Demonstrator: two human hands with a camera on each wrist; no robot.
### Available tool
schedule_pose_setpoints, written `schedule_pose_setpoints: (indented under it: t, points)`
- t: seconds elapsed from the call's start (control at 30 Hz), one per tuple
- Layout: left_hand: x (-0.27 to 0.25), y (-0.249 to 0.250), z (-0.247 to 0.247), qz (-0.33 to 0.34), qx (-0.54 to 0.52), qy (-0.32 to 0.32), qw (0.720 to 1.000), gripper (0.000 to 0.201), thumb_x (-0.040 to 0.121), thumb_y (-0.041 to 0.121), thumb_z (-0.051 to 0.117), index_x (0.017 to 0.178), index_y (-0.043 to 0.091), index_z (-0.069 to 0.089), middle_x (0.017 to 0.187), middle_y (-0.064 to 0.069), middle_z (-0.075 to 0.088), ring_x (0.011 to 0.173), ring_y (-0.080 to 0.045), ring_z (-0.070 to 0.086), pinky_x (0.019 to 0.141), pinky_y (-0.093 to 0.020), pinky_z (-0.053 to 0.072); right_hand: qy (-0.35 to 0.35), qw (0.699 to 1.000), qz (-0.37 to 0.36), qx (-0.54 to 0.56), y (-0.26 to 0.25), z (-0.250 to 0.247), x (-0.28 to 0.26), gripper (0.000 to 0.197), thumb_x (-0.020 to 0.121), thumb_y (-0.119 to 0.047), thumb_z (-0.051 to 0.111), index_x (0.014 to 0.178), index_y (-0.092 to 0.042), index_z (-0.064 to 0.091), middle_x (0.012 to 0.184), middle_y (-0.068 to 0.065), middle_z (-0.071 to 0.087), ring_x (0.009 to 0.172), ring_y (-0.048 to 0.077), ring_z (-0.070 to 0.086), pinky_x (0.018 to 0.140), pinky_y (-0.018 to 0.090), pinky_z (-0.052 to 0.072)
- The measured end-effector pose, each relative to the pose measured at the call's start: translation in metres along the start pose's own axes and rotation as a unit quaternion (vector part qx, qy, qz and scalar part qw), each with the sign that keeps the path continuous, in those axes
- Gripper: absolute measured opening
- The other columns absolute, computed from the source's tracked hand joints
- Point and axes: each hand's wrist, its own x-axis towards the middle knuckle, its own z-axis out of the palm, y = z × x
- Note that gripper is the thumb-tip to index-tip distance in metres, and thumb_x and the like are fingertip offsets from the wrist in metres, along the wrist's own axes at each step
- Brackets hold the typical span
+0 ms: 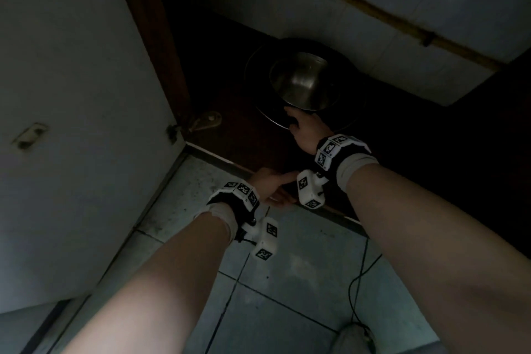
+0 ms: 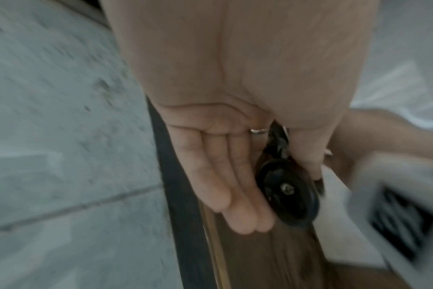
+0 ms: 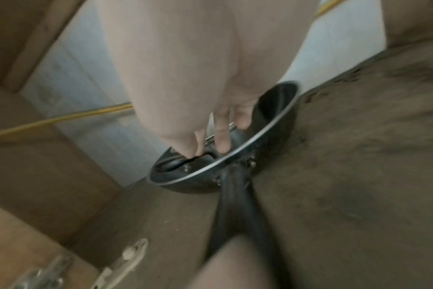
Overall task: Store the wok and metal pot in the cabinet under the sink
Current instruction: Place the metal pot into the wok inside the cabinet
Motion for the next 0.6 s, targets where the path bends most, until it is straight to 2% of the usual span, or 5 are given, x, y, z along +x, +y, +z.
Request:
schedule_pose_setpoints:
  t: [0.17,0.3,0.37,0.47,0.6]
  points:
    - [-0.004,-0.008,-0.028,0.002,-0.012,0.040,0.999,0.058,0.086,0.047,0.067,0.123,0.002,0.063,0.098,-0.019,0.072,0.062,-0.022,0.068,0.066,-0.032,0.060,-0.010,0.998,0.015,-0.054,-0.013,-0.007,0.015,0.052,0.099,-0.031,0.038,0.151,-0.029,0.032,0.158,0.008,0.032,0.141,0.031,0.033,0.112,0.036,0.031]
    - [-0.006,-0.005,-0.032,0.002,-0.012,0.041,0.999,0.060,0.087,0.047,0.066,0.121,-0.002,0.064,0.090,-0.020,0.070,0.060,-0.021,0.067,0.059,-0.028,0.058,-0.093,0.991,0.044,-0.080,-0.024,-0.003,0.027,0.053,0.097,-0.048,0.031,0.123,-0.015,0.063,0.127,0.007,0.063,0.112,0.025,0.058,0.099,0.035,0.045]
    - [-0.006,-0.004,-0.030,0.006,-0.011,0.036,0.999,0.060,0.088,0.047,0.065,0.120,-0.003,0.064,0.087,-0.020,0.069,0.063,-0.022,0.066,0.068,-0.032,0.059,-0.038,0.997,0.043,-0.053,-0.025,-0.001,0.028,0.047,0.096,-0.047,0.036,0.116,-0.015,0.065,0.117,0.006,0.066,0.103,0.024,0.061,0.090,0.033,0.049]
    - [-0.007,-0.003,-0.028,0.002,-0.019,0.032,0.999,0.055,0.088,0.046,0.065,0.118,0.000,0.062,0.083,-0.019,0.069,0.063,-0.022,0.066,0.074,-0.035,0.058,0.094,0.995,0.036,-0.022,-0.027,-0.003,0.030,0.043,0.094,-0.040,0.044,0.131,-0.021,0.054,0.135,0.008,0.056,0.122,0.028,0.053,0.096,0.035,0.045]
    - [-0.007,-0.003,-0.027,0.003,-0.004,0.029,1.000,0.053,0.090,0.045,0.064,0.115,-0.001,0.062,0.079,-0.017,0.068,0.061,-0.021,0.066,0.070,-0.033,0.058,0.060,0.994,0.014,-0.090,-0.033,-0.012,0.038,0.056,0.096,-0.037,0.042,0.150,-0.023,0.033,0.156,0.010,0.033,0.144,0.033,0.026,0.118,0.045,0.024]
